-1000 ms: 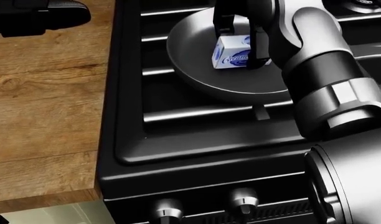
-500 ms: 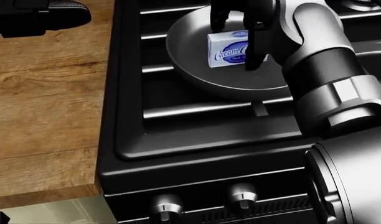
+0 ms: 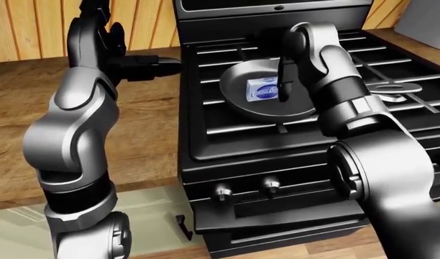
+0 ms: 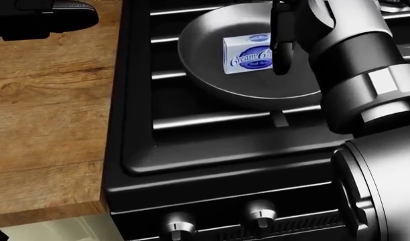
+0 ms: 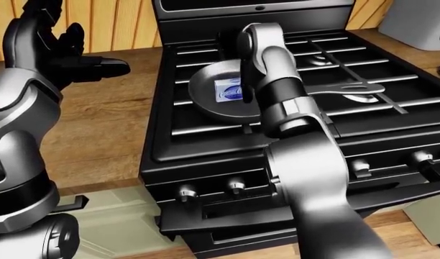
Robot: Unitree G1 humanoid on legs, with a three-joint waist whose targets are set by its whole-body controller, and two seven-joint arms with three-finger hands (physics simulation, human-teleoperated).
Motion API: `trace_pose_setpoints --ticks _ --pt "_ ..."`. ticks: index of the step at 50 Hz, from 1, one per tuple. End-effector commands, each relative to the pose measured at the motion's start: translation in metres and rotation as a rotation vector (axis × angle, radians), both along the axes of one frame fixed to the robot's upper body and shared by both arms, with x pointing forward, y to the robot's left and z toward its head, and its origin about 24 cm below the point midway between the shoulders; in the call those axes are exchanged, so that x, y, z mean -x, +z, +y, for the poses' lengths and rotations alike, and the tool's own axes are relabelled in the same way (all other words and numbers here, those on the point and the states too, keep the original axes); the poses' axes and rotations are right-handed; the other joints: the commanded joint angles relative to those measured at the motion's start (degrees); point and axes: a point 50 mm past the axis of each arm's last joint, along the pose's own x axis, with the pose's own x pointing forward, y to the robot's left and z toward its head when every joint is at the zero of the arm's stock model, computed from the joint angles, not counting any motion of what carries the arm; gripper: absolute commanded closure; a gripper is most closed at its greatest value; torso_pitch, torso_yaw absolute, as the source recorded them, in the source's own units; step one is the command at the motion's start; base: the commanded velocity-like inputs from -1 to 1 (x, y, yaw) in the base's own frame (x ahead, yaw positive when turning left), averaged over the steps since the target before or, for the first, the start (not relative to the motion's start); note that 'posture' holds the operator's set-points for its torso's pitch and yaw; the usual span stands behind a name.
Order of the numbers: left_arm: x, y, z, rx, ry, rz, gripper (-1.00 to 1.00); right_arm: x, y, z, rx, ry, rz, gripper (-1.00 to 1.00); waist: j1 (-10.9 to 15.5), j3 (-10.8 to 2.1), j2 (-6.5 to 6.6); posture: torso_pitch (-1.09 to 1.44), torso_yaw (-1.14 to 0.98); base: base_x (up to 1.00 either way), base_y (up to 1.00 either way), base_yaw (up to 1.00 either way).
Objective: Pick the cream cheese stick from the plate and place it in the pan.
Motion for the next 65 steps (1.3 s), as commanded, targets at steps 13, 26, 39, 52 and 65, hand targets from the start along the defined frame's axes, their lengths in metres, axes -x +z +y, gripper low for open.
trace_pose_setpoints --ticks 13,26,39,52,65 --pt "0.007 0.017 0.0 -0.004 0.005 -0.091 -1.0 0.013 0.061 0.002 -0.051 0.018 -0.163 -1.0 -0.07 -1.64 0.11 0.0 0.0 0.0 0.0 0.0" --pt "0.007 0.025 -0.005 0.01 -0.002 -0.101 -1.0 0.031 0.099 -0.003 -0.253 0.036 -0.217 -1.0 -0.05 -1.29 -0.1 0.0 0.0 0.0 0.0 0.0" --pt "0.0 0.058 0.004 -0.013 0.058 -0.154 -1.0 0.069 0.113 -0.021 -0.395 0.052 -0.31 -1.0 0.19 -0.78 -0.56 0.0 0.0 0.0 0.0 0.0" --pt "0.004 0.065 0.005 -0.063 0.086 -0.203 -1.0 0.091 0.101 -0.047 -0.609 0.036 -0.385 -1.0 0.22 -0.88 -0.78 0.0 0.0 0.0 0.0 0.0" --pt "0.014 0.065 0.005 -0.085 0.097 -0.265 -1.0 0.119 0.099 -0.06 -0.802 0.064 -0.558 -1.0 0.4 -0.95 -1.04 0.0 0.0 0.0 0.0 0.0"
